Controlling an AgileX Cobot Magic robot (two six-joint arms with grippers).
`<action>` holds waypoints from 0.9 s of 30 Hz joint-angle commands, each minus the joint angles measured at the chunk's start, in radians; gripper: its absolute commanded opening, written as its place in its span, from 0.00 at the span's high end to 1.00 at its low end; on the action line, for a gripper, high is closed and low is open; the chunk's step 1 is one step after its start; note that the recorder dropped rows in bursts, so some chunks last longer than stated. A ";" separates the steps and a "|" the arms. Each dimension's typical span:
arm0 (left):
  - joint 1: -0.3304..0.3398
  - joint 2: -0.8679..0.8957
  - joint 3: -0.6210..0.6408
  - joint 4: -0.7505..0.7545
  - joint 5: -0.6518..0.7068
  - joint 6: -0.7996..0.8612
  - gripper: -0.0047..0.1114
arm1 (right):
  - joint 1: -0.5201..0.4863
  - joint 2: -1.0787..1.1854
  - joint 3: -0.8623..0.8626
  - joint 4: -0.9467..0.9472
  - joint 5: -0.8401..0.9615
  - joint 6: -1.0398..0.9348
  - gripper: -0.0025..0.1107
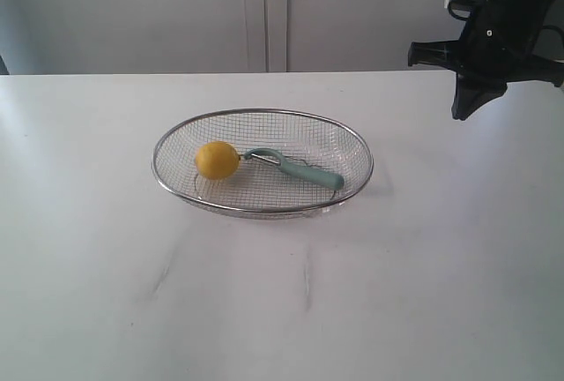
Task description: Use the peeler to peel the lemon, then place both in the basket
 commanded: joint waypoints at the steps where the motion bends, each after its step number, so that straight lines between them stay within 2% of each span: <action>1: 0.002 -0.099 0.071 -0.012 -0.018 0.020 0.96 | -0.008 -0.009 -0.009 -0.005 0.000 0.001 0.98; 7: 0.002 -0.232 0.152 -0.012 -0.078 0.029 0.96 | -0.008 -0.009 -0.009 -0.005 0.000 0.001 0.98; 12: 0.002 -0.303 0.162 -0.005 -0.083 0.029 0.96 | -0.008 -0.009 -0.009 -0.005 0.000 0.001 0.98; 27: 0.002 -0.307 0.162 -0.005 -0.094 0.029 0.96 | -0.008 -0.009 -0.009 -0.005 0.000 0.001 0.98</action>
